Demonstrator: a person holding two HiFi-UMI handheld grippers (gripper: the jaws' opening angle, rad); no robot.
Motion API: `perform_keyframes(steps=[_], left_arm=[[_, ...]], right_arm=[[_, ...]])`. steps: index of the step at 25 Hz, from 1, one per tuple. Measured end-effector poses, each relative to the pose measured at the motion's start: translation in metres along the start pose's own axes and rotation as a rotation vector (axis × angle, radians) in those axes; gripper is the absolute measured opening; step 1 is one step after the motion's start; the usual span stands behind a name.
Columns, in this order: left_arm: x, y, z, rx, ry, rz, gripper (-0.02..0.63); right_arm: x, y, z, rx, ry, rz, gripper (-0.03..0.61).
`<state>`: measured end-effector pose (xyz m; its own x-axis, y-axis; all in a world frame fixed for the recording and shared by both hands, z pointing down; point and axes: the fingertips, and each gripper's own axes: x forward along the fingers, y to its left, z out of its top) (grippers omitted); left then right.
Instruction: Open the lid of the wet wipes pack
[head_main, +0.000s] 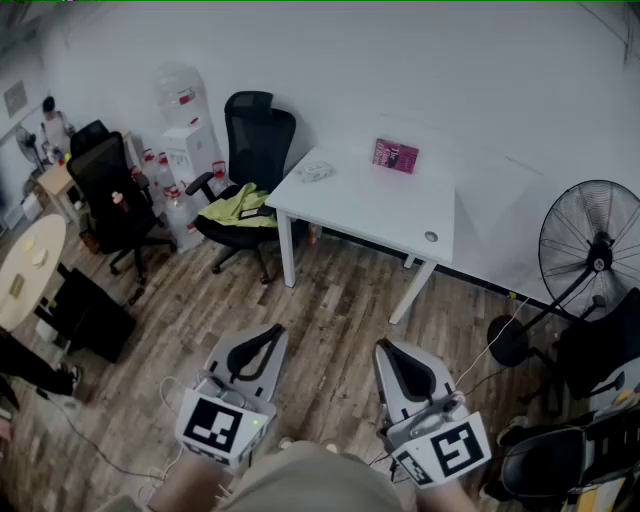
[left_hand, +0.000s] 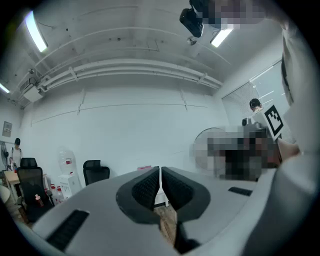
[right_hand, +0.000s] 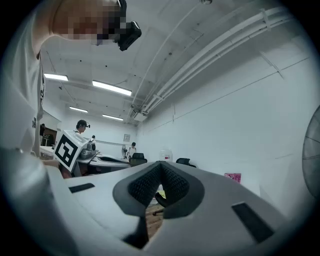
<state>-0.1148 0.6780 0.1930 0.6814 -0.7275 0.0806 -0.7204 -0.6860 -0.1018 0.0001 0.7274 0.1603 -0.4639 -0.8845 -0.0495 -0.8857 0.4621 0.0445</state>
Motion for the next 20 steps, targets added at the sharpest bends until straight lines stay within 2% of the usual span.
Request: perform_keyframes(steps=[6,15,18,19,20], left_arm=[[0.018,-0.015,0.006,0.001,-0.01,-0.001,0.031],[0.029,-0.035,-0.002,-0.005,0.019,0.02,0.031],[0.032,-0.039,-0.001,-0.011,0.019,0.035,0.031],[0.033,-0.039,-0.002,-0.012,0.019,0.041,0.031],[0.032,-0.038,-0.002,-0.012,0.021,0.048,0.031]], right_arm=[[-0.006,-0.019,-0.003,0.003,-0.006,0.01,0.023],[-0.026,-0.046,-0.006,0.023,-0.044,-0.01,0.025],[-0.027,-0.047,-0.011,0.016,-0.034,0.042,0.026],[-0.026,-0.044,-0.014,0.014,-0.02,0.069,0.046],[-0.024,-0.042,-0.017,0.011,-0.006,0.089,0.123]])
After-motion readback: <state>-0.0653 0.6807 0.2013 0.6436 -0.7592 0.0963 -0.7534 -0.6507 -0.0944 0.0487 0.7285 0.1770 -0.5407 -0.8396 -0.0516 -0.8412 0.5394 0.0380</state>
